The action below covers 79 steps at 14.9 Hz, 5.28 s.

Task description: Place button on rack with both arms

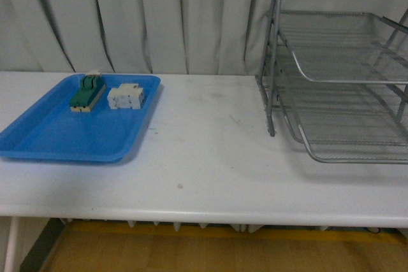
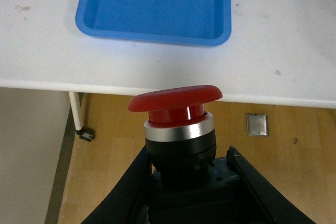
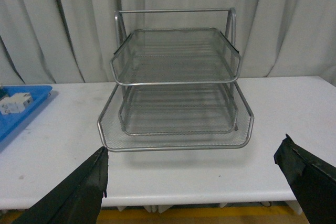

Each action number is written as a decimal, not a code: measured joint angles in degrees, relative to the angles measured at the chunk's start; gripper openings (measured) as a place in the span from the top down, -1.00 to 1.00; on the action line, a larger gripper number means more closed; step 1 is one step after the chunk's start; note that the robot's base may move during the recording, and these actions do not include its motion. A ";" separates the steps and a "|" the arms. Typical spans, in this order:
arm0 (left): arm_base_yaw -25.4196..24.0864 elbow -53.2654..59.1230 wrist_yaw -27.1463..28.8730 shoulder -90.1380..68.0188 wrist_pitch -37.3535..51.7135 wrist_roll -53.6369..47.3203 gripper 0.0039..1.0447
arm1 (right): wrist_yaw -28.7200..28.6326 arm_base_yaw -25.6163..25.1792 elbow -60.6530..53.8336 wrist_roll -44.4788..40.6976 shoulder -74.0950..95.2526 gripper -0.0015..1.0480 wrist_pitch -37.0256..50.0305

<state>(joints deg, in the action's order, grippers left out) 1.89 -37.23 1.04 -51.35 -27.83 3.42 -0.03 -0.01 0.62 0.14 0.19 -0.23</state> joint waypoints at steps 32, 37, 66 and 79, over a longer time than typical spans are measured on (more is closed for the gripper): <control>22.67 -40.61 -0.83 -66.71 23.93 -13.97 -0.08 | 0.20 0.00 0.00 0.00 0.00 -0.87 0.02; 21.03 -32.41 -3.26 -57.20 26.58 -14.10 -0.86 | 0.20 0.00 0.00 0.00 0.02 -0.87 0.00; -1.84 36.72 -1.03 28.79 50.58 -3.58 0.97 | 0.20 0.00 0.00 0.00 0.00 -0.87 0.02; -1.84 36.44 -1.03 50.93 28.63 -3.58 0.97 | 0.20 0.00 0.00 0.02 0.02 -0.87 -0.02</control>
<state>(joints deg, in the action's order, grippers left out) 0.05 -0.80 0.01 -0.43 0.80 -0.16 0.16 -0.01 0.62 0.16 0.21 -0.25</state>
